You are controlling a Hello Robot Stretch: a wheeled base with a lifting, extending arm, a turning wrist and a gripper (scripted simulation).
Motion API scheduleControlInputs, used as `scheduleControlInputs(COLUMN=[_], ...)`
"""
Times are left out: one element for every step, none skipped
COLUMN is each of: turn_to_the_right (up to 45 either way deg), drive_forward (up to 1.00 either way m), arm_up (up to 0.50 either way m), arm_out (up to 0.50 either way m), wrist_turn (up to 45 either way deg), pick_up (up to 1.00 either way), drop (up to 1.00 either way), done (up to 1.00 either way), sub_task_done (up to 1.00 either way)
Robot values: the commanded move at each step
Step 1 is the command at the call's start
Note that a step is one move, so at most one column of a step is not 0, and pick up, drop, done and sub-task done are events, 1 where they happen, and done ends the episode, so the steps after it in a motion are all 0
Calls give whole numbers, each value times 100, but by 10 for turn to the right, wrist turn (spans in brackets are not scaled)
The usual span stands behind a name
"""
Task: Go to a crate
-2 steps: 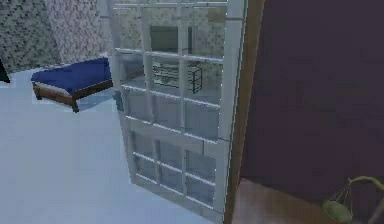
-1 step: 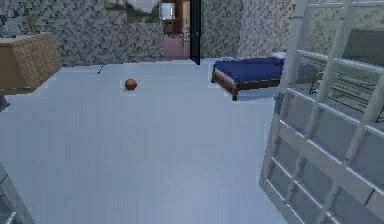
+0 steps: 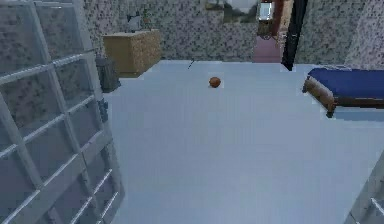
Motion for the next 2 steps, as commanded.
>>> scheduleControlInputs(turn_to_the_right=[0, 0], drive_forward=[100, 35], arm_up=[0, 0], arm_out=[0, 0], wrist_turn=[0, 0], pick_up=[0, 0], drop=[0, 0], done=[0, 0], sub_task_done=[0, 0])
